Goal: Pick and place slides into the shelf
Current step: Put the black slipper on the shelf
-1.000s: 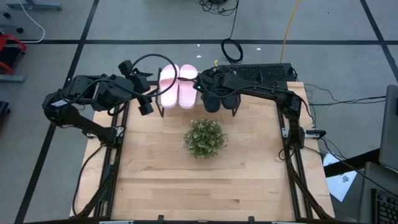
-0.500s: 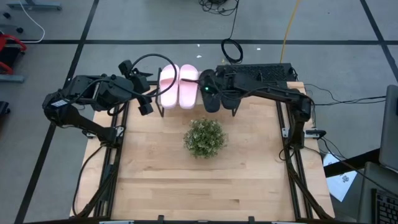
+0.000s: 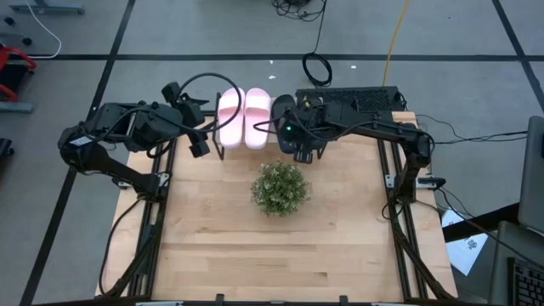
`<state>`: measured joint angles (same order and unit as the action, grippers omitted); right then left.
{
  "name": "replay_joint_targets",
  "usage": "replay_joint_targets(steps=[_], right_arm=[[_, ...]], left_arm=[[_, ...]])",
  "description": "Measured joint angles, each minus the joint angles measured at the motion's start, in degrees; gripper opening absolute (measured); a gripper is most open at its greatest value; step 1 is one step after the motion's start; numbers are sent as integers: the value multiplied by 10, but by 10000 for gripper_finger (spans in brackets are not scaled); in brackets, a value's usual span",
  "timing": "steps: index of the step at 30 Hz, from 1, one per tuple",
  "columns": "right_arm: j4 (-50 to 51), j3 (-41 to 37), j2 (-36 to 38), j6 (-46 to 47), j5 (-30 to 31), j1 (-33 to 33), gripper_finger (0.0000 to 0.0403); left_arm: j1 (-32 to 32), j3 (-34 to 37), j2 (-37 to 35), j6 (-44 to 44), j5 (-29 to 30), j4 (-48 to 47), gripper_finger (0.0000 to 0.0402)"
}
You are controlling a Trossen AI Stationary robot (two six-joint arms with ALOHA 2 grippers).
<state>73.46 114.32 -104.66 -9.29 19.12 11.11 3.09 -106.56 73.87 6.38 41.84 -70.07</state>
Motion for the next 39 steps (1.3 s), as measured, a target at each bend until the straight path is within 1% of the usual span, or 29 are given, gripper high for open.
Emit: replay_joint_targets(steps=[2,5,7,11,16,19,24,28,31,39], right_arm=[[-18,0,0,-22,-17,0,196],[-50,0,0,-56,-80,1,196],[-62,0,0,-78,-106,0,196],[-55,0,-3,-96,-109,0,196],[-53,0,-4,-111,-148,0,196],[-66,-14,-4,-114,-149,0,196],[-72,-66,-4,-117,-141,0,196],[-104,-108,-4,-119,-85,-9,196],[-118,-117,-4,-128,-70,-18,196],[-154,-123,-4,-127,-71,-22,196]], left_arm=[[0,0,0,-7,0,0,255],[0,0,0,-13,0,0,255],[0,0,0,-18,0,0,255],[0,0,0,-25,-3,0,255],[0,0,0,-29,-3,0,255],[0,0,2,-29,-3,3,255],[0,0,12,-28,-3,11,255],[0,0,21,-18,-3,14,255],[0,0,30,-18,2,13,255],[0,0,49,-14,2,14,255]])
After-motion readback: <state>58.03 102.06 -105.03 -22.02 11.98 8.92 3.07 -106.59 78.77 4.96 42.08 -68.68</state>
